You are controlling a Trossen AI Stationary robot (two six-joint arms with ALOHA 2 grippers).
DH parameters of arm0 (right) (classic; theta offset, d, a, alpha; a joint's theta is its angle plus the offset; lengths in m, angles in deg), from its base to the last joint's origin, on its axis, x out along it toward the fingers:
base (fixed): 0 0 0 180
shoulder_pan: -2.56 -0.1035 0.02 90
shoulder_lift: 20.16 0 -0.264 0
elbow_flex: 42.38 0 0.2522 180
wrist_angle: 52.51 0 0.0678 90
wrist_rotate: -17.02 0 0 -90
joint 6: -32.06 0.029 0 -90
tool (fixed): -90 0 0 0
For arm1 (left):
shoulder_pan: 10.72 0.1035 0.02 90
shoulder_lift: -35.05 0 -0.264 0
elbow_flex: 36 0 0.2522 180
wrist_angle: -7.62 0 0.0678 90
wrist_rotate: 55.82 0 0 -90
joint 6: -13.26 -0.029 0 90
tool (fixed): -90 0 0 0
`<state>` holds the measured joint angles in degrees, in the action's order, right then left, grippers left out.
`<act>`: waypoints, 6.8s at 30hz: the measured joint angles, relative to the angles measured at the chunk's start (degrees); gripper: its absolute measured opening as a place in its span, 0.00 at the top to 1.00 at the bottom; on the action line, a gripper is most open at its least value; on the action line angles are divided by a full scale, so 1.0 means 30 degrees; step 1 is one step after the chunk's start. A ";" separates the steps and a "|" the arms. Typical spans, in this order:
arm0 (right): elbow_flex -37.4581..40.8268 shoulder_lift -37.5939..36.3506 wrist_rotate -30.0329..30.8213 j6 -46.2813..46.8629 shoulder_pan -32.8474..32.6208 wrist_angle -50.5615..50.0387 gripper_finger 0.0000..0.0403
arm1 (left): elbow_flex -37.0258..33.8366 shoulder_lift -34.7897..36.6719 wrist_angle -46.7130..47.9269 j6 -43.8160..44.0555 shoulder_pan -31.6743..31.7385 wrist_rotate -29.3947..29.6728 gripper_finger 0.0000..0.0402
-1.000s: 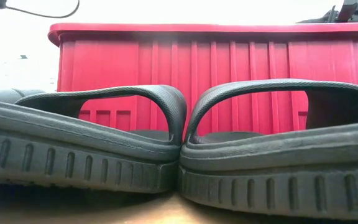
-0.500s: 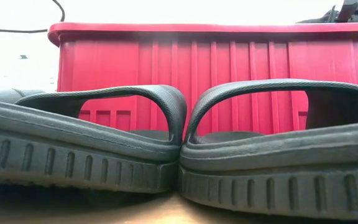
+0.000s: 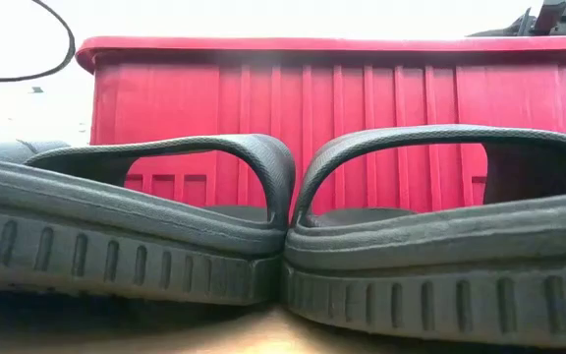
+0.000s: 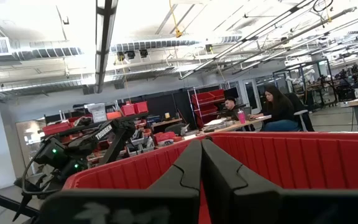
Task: Pick and place slides into bin
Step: Put the slipper into the bin
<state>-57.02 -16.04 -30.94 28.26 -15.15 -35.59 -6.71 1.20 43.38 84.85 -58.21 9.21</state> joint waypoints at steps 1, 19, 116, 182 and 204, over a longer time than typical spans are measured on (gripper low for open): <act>0.0007 0.0000 0.0000 0.0015 0.0000 0.0007 1.00 | -0.0046 0.0000 0.0125 0.0030 -0.0085 0.0000 0.40; 0.0001 0.0000 0.0036 0.0051 0.0000 0.0106 1.00 | -0.0053 -0.1242 0.0226 -0.0973 -0.1396 0.0378 0.40; 0.0007 0.0000 -0.0029 0.0012 0.0000 0.0053 1.00 | 2.9619 -1.7552 1.8099 -3.3348 2.5057 -0.5371 1.00; 0.0007 0.0000 0.0073 0.0036 0.0000 -0.0065 1.00 | 1.9290 -2.3132 1.6059 -4.0981 2.7236 -0.6708 1.00; 0.0007 0.0007 0.0052 0.0087 -0.0007 -0.0057 1.00 | 2.0145 -2.3521 1.5556 -3.8313 2.6857 -0.3097 0.98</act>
<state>-57.00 -16.02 -30.78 28.53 -15.17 -35.77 53.73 -69.36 90.05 -30.09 22.36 -0.08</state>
